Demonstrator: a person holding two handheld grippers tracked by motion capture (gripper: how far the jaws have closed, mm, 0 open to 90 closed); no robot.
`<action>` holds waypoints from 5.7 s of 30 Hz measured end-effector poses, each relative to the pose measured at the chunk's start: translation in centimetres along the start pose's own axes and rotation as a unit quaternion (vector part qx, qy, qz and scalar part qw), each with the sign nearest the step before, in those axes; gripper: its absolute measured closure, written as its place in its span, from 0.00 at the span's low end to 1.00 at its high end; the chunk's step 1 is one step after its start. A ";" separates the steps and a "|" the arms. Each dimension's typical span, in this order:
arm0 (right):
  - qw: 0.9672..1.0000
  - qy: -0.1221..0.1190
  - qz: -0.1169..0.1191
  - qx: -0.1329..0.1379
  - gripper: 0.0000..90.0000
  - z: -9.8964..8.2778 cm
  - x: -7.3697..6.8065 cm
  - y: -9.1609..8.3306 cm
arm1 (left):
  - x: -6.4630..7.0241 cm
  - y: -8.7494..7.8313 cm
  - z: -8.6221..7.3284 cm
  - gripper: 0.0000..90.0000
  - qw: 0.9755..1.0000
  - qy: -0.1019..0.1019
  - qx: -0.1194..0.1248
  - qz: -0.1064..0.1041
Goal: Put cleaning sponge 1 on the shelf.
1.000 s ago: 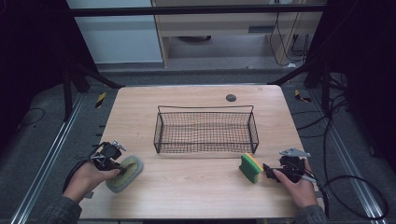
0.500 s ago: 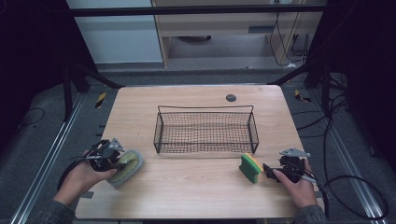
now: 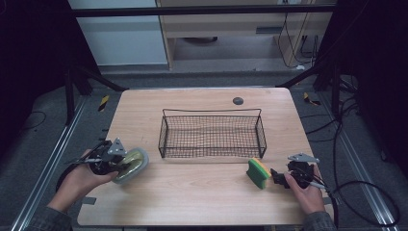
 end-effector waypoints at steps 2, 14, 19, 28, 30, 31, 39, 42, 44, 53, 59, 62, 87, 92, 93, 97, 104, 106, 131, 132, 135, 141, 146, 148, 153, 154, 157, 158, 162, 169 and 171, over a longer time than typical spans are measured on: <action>1.000 0.002 0.000 0.000 0.01 0.0 0.0 0.0 | -0.3 -0.2 0.3 0.79 1.000 0.000 0.005 0.006; 1.000 0.001 0.000 0.000 0.01 0.0 0.0 0.0 | -2.1 -2.5 4.0 0.79 0.998 0.026 0.025 0.046; 1.000 0.001 0.000 0.000 0.01 0.0 0.0 0.0 | -3.0 -3.4 5.5 0.79 0.997 0.030 0.040 0.059; 1.000 0.002 0.000 0.000 0.01 0.0 0.0 0.0 | -4.0 -3.9 7.9 0.79 0.996 0.030 0.054 0.063; 1.000 0.001 0.000 0.000 0.01 0.0 0.0 0.0 | -4.0 -4.0 8.5 0.79 0.996 0.037 0.050 0.065; 1.000 0.001 0.000 0.000 0.01 0.0 0.0 0.0 | -4.1 -4.0 8.7 0.79 0.996 0.041 0.050 0.067; 1.000 0.001 0.000 0.000 0.01 0.0 0.0 0.0 | -3.8 -4.3 11.1 0.79 0.994 0.063 0.053 0.074; 1.000 0.001 0.000 0.000 0.01 0.0 0.0 0.0 | -3.6 -4.3 12.0 0.79 0.993 0.072 0.057 0.074; 1.000 0.002 0.000 0.000 0.01 0.0 0.0 0.0 | -3.5 -4.3 12.8 0.79 0.991 0.087 0.057 0.078; 1.000 0.000 -0.001 0.000 0.01 0.0 0.0 0.0 | -3.3 -4.1 14.0 0.79 0.990 0.099 0.066 0.077; 1.000 0.000 -0.001 0.000 0.01 0.0 0.0 0.0 | -3.1 -4.0 14.9 0.79 0.988 0.120 0.060 0.080; 1.000 0.000 -0.001 0.000 0.01 0.0 0.0 0.0 | -2.7 -3.7 15.6 0.79 0.986 0.136 0.057 0.083; 1.000 -0.002 -0.001 0.000 0.01 0.0 0.0 0.0 | -0.8 -2.7 19.0 0.79 0.980 0.171 0.072 0.072; 1.000 -0.002 -0.001 0.000 0.01 0.0 0.0 0.0 | -0.5 -2.4 19.2 0.79 0.979 0.177 0.068 0.071; 1.000 -0.002 -0.001 0.000 0.01 0.0 0.0 0.0 | -0.4 -2.4 19.3 0.79 0.979 0.179 0.069 0.071; 1.000 -0.001 -0.001 0.000 0.01 0.0 0.0 0.0 | -0.2 -2.4 19.6 0.79 0.978 0.181 0.075 0.071; 1.000 -0.001 -0.001 0.000 0.01 0.0 0.0 0.0 | 0.1 -2.1 20.1 0.79 0.975 0.196 0.069 0.075; 1.000 -0.001 -0.001 0.000 0.01 0.0 0.0 0.0 | 0.2 -2.0 20.2 0.79 0.975 0.197 0.069 0.074; 1.000 -0.003 0.001 -0.001 0.01 0.0 0.0 0.0 | 0.5 -1.9 20.8 0.79 0.971 0.214 0.070 0.083; 1.000 -0.003 0.001 -0.002 0.01 0.0 0.0 0.0 | 0.5 -1.9 20.8 0.79 0.970 0.216 0.071 0.083; 1.000 -0.004 0.002 -0.002 0.01 0.0 0.0 0.0 | 0.5 -1.9 20.9 0.79 0.969 0.222 0.067 0.088; 1.000 -0.004 0.002 -0.002 0.01 0.0 0.0 0.0 | 0.4 -0.9 20.8 0.79 0.968 0.228 0.056 0.086; 1.000 -0.004 0.002 -0.002 0.01 0.0 0.0 0.0 | 0.2 -0.1 20.9 0.79 0.968 0.232 0.055 0.080; 1.000 -0.004 0.002 -0.002 0.01 0.0 0.0 0.0 | 0.2 0.3 20.9 0.79 0.968 0.233 0.054 0.077; 1.000 -0.004 0.002 -0.002 0.01 0.0 0.0 0.0 | 0.4 1.5 20.9 0.79 0.966 0.245 0.046 0.072; 1.000 -0.002 0.003 -0.002 0.01 0.0 0.0 0.0 | 0.4 1.8 20.9 0.79 0.966 0.246 0.045 0.071; 1.000 -0.003 0.003 -0.002 0.01 0.0 0.0 0.0 | 0.4 2.5 20.6 0.79 0.966 0.245 0.039 0.067; 1.000 -0.002 0.003 -0.002 0.01 0.0 0.0 0.0 | 0.4 2.7 20.5 0.79 0.966 0.245 0.037 0.067; 1.000 -0.004 0.002 -0.002 0.01 0.0 0.0 0.0 | 0.4 3.4 20.2 0.79 0.967 0.245 0.034 0.058; 1.000 -0.003 0.002 -0.002 0.01 0.0 0.0 0.0 | 0.1 4.0 19.7 0.79 0.968 0.244 0.031 0.050; 1.000 -0.004 0.002 -0.002 0.01 0.0 0.0 0.0 | 0.1 4.3 19.5 0.79 0.968 0.244 0.027 0.047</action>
Point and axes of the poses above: each handheld gripper's, and its own axes: y roughly forward along the jaws, z roughly out of its top, x roughly to its right, the point moved 9 cm from there along y, roughly forward along the jaws, and after that the axes turned 4 degrees about -x, right-handed, at the moved point
